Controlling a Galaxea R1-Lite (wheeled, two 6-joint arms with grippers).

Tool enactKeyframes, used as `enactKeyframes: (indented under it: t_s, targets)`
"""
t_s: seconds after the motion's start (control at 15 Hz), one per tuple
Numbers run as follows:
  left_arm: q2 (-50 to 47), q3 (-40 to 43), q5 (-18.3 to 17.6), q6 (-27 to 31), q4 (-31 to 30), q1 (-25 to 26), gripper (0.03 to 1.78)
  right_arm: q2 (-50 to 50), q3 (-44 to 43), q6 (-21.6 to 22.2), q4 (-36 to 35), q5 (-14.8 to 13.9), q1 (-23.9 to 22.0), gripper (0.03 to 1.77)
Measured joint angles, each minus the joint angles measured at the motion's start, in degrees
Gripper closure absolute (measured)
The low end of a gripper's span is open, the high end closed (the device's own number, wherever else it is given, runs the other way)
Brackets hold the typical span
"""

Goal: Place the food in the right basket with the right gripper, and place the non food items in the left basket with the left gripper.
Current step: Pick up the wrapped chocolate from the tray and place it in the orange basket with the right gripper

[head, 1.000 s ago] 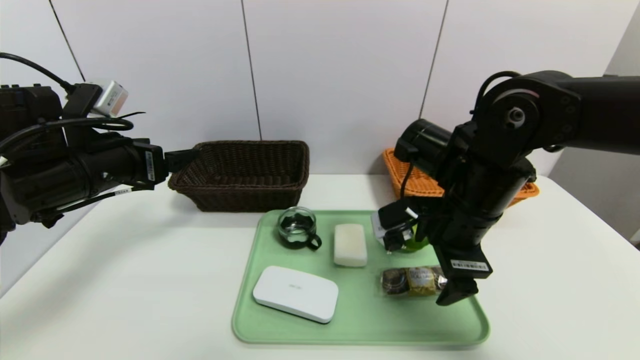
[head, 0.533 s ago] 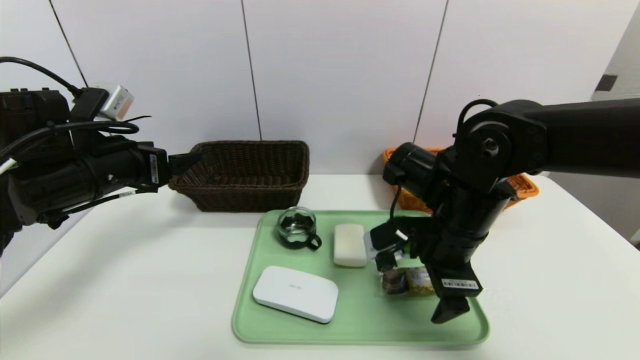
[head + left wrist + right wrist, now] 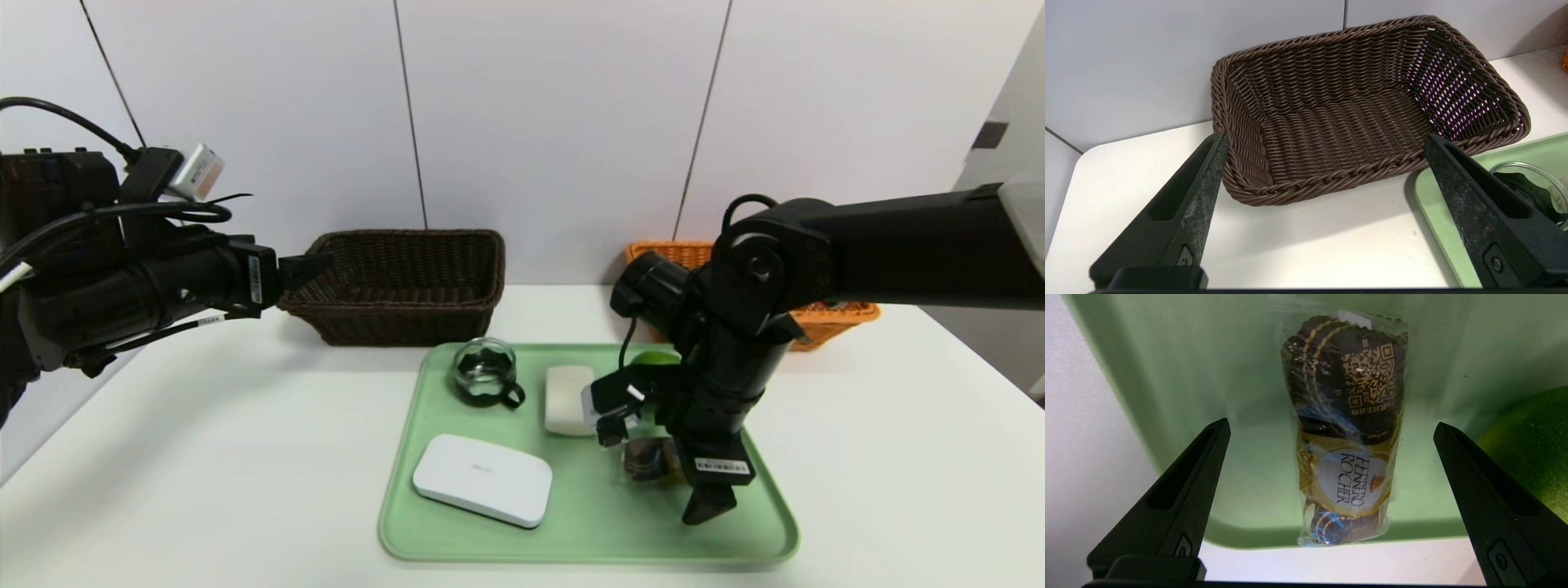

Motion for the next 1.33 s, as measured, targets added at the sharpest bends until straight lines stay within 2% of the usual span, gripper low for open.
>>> enactKeyframes:
  t_s: [0.67, 0.87, 1.2, 1.27, 1.33]
  targets:
    - [0.8, 0.0, 0.0, 0.0, -2.1, -0.3, 0.12, 2.5, 0.1, 1.5, -3.3, 0.6, -1.0, 0.09]
    - [0.9, 0.0, 0.0, 0.0, -2.3, -0.2, 0.12, 2.5, 0.1, 1.2, -3.2, 0.5, -1.2, 0.58]
    - [1.0, 0.0, 0.0, 0.0, -2.3, -0.3, 0.12, 2.7, 0.1, 1.2, -3.3, 0.6, -0.7, 1.15]
    - [1.1, 0.0, 0.0, 0.0, -2.3, -0.3, 0.12, 2.6, 0.1, 1.2, -3.3, 0.7, -0.4, 1.52]
    - [1.2, 0.0, 0.0, 0.0, -2.3, -0.3, 0.12, 2.4, 0.0, 1.2, -3.3, 0.9, -0.2, 1.54]
